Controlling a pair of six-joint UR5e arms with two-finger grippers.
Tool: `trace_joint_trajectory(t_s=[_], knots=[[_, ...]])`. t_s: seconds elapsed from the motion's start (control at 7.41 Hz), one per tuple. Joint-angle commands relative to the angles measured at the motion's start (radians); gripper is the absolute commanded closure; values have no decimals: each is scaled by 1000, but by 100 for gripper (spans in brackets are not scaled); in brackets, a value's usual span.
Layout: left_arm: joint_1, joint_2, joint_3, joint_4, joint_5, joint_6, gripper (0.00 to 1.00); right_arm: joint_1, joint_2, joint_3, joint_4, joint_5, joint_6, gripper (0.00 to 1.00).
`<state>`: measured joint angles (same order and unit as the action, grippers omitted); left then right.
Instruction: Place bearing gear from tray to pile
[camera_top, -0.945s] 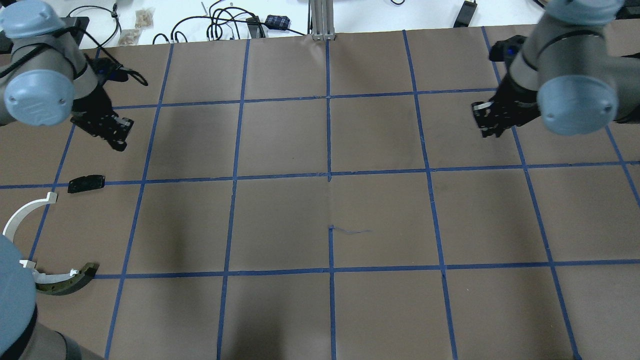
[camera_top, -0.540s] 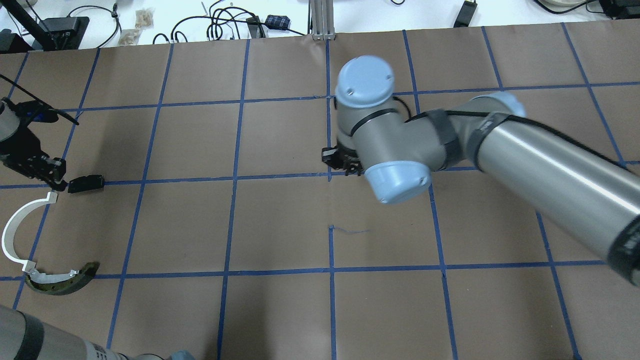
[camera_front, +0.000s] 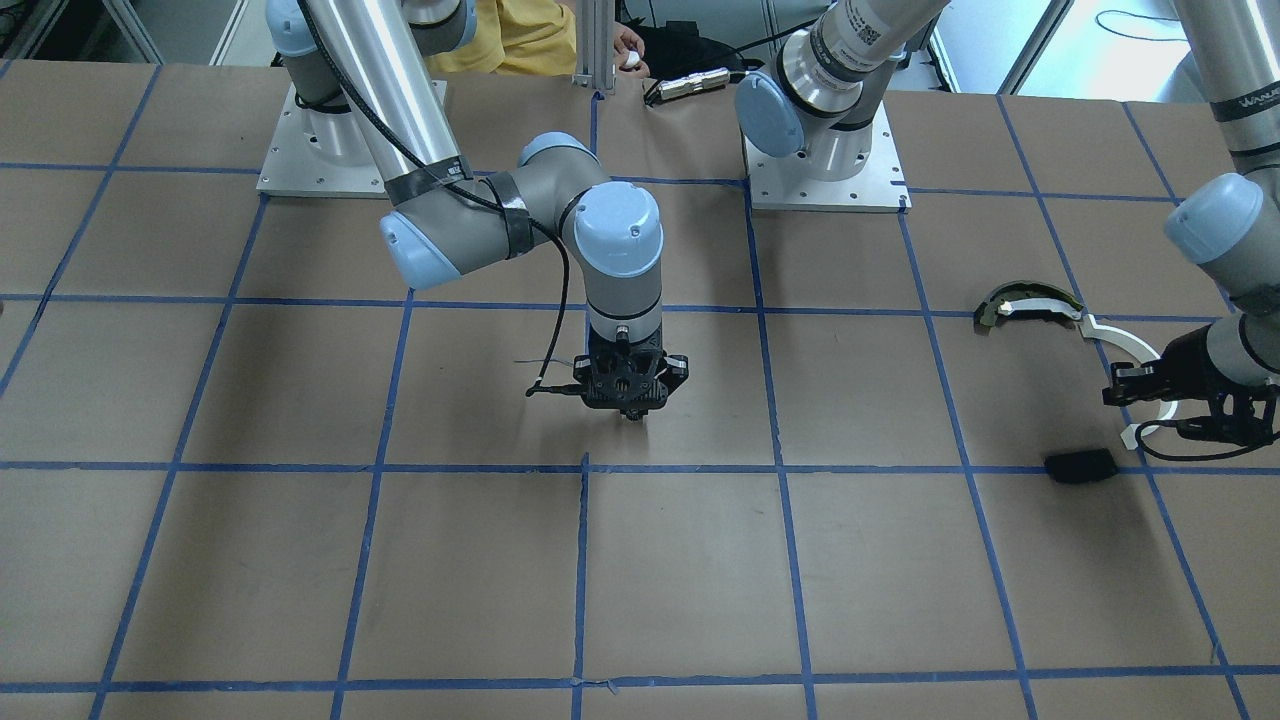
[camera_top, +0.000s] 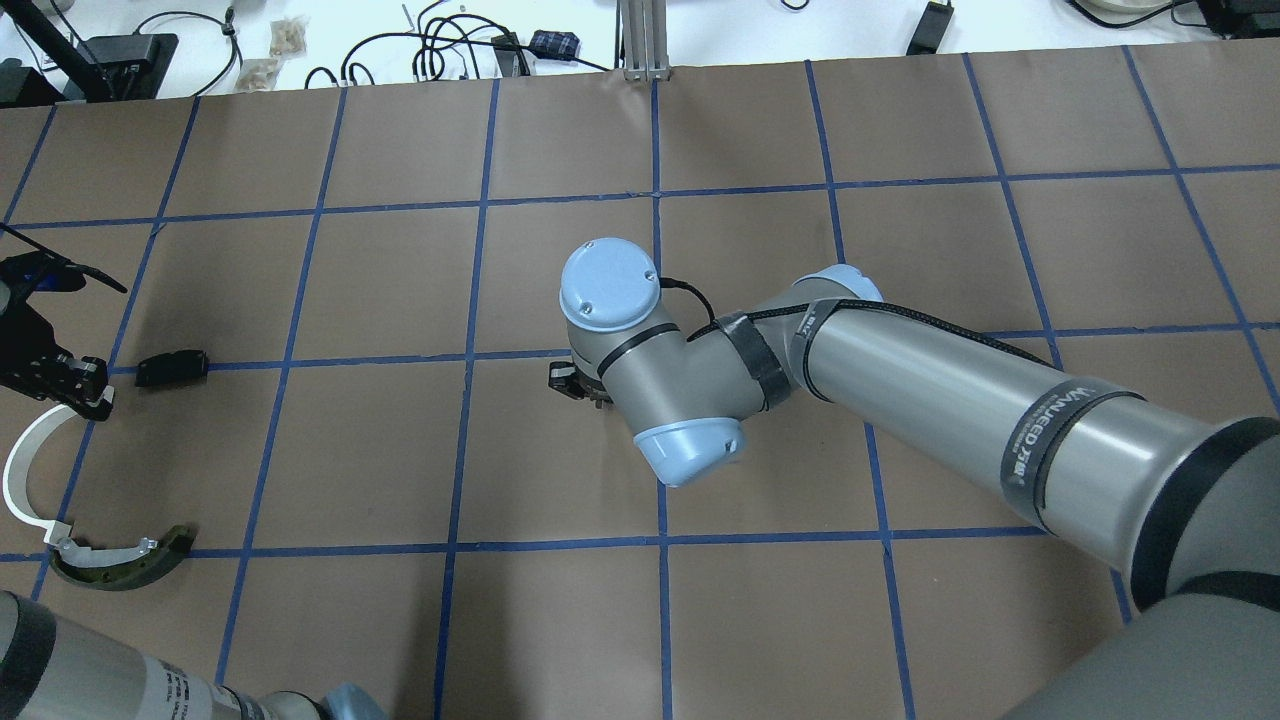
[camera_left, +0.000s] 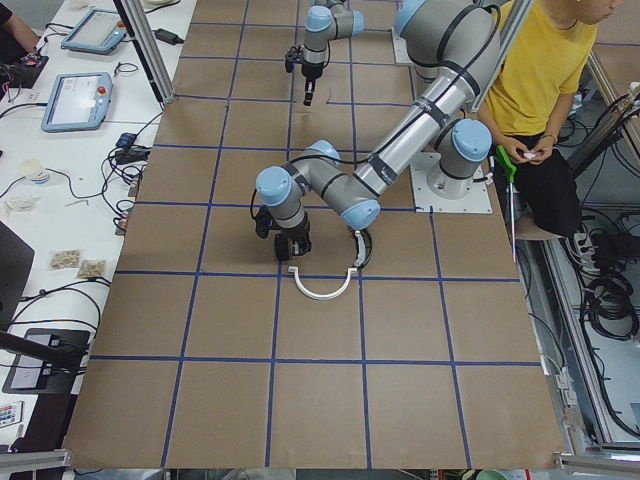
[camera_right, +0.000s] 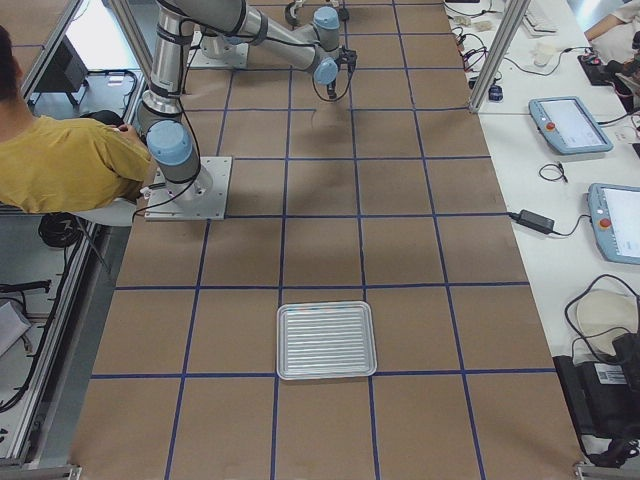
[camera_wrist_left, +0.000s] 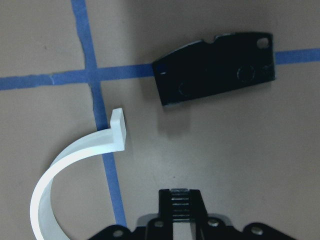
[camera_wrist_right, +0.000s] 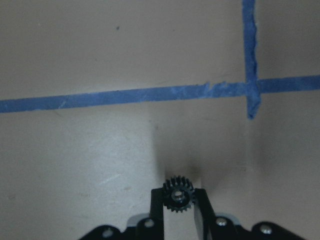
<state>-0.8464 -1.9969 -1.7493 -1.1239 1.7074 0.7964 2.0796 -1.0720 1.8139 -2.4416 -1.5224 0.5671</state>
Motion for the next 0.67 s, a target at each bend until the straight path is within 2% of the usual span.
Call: trace_joint_trajectory(t_s=[0.0,0.13,0.27,0.4,0.54], knots=[[-2,-5,-9,7,0,4,77,-27,-27,-17,4,25,-48,0],[-6,16,-25,-6,0,3,62,-91,-107,-50,109,15,-173,0],[-20,23,-30,-29,5,3,13,-196,-212,-106,333,-11,-370,0],[-37,29,-30,-34,17,-6,0,-314,-305,-173,528,-31,-547,0],[-46,32,-29,-46,46,-6,0,-404,-371,-194,678,-31,-647,0]])
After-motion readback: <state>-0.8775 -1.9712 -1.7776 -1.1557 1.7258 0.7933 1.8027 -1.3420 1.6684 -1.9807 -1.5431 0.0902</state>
